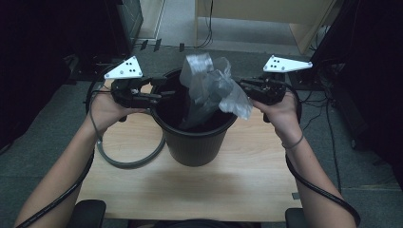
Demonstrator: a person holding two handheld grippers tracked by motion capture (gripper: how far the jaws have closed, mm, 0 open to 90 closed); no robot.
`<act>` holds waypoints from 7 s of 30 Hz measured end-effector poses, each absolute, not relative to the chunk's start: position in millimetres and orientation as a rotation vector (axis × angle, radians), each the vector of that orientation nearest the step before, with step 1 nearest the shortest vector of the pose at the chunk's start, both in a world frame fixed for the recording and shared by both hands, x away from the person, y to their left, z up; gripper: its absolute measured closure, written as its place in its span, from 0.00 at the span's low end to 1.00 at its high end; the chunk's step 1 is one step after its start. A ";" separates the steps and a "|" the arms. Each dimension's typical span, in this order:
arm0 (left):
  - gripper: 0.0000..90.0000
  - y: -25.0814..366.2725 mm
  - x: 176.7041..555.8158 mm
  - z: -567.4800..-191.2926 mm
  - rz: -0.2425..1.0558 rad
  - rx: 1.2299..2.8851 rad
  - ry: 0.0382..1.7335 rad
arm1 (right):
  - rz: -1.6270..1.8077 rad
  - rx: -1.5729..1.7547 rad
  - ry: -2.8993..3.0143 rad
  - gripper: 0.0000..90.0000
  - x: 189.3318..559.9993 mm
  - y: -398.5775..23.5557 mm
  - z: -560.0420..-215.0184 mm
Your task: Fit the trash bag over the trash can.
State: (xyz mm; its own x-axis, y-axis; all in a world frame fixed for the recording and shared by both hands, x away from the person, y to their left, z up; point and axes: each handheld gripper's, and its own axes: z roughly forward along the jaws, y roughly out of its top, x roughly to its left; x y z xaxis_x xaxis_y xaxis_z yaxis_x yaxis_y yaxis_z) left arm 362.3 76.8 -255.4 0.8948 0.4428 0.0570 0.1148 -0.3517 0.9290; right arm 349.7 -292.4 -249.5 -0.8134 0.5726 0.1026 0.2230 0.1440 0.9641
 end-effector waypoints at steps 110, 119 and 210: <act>1.00 144.5 412.6 -264.8 0.389 1.882 0.786 | 1.497 1.038 2.054 1.00 366.0 -357.6 -276.6; 0.80 139.5 410.9 -266.8 0.356 1.858 0.742 | 1.580 1.067 2.052 1.00 362.7 -364.7 -281.7; 0.87 33.7 360.0 -243.1 0.282 1.928 0.489 | 1.717 0.788 2.112 1.00 346.3 -271.6 -261.5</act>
